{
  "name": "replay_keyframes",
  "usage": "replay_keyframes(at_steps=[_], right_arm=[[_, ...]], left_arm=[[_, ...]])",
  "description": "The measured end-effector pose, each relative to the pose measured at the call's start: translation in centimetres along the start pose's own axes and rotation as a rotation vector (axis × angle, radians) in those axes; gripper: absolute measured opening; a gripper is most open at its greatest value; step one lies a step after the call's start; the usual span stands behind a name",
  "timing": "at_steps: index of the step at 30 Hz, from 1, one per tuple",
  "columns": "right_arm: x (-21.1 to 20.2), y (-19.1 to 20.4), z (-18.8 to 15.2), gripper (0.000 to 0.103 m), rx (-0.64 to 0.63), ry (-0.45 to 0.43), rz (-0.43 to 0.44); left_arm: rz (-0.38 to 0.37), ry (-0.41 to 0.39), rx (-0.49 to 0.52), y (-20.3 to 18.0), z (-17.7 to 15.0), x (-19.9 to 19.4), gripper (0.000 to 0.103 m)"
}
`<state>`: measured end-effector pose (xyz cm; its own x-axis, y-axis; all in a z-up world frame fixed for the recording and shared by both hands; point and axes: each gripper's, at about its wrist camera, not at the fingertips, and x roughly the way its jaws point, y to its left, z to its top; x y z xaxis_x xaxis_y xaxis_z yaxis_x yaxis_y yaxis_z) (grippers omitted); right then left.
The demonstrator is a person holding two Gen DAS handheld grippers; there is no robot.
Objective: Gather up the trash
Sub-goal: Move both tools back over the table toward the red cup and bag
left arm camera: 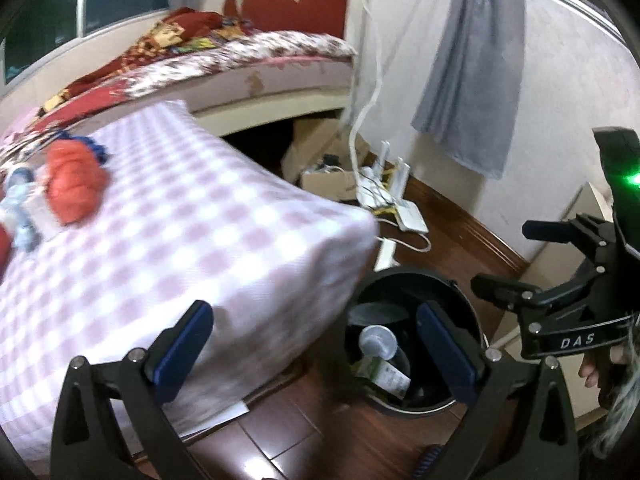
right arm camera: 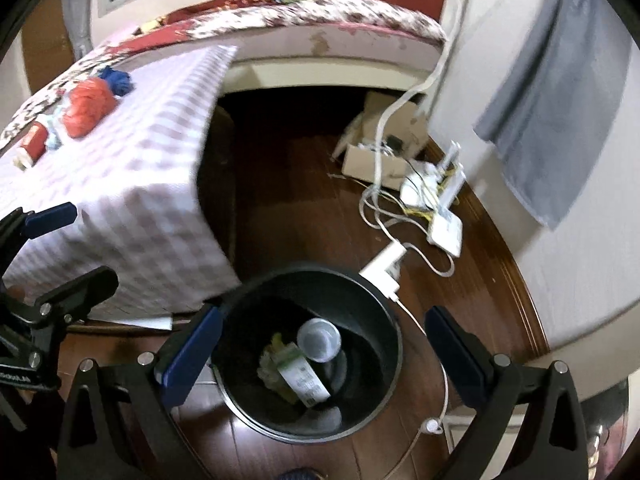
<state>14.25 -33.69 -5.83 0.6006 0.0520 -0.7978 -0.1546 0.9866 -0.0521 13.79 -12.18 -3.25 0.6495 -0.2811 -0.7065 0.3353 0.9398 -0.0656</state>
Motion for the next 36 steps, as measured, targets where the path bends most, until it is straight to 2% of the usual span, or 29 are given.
replay_keyframes(at_steps=[3,12,23,27,31,36], right_arm=[[-0.5,1.8,1.3,0.102,-0.007,-0.031,0.058],[-1.6,7.7,4.6,0.102,-0.078,-0.117,0.133],[-1.7,17.5,9.6,0.102,-0.164,-0.197,0.268],[-0.9,20.4,11.4,0.102,-0.160,-0.177,0.365],[0.0,23.1,13.2,0.102,-0.188,-0.167,0.332],[1.3,24.2,14.9,0.100,-0.198,-0.178,0.328]], left_arm=[[0.029,-0.020,-0.024,1.9,-0.2,-1.2,0.102],[0.135,-0.082,-0.112,8.2,-0.7,-4.6,0.102],[0.265,-0.115,-0.202,17.0,-2.0,-7.8,0.102],[0.316,-0.121,-0.258,20.8,-2.3,-8.7,0.102],[0.327,-0.125,-0.319,24.1,-2.0,-8.5,0.098],[0.344,-0.111,-0.354,27.3,-1.7,-7.6,0.086]])
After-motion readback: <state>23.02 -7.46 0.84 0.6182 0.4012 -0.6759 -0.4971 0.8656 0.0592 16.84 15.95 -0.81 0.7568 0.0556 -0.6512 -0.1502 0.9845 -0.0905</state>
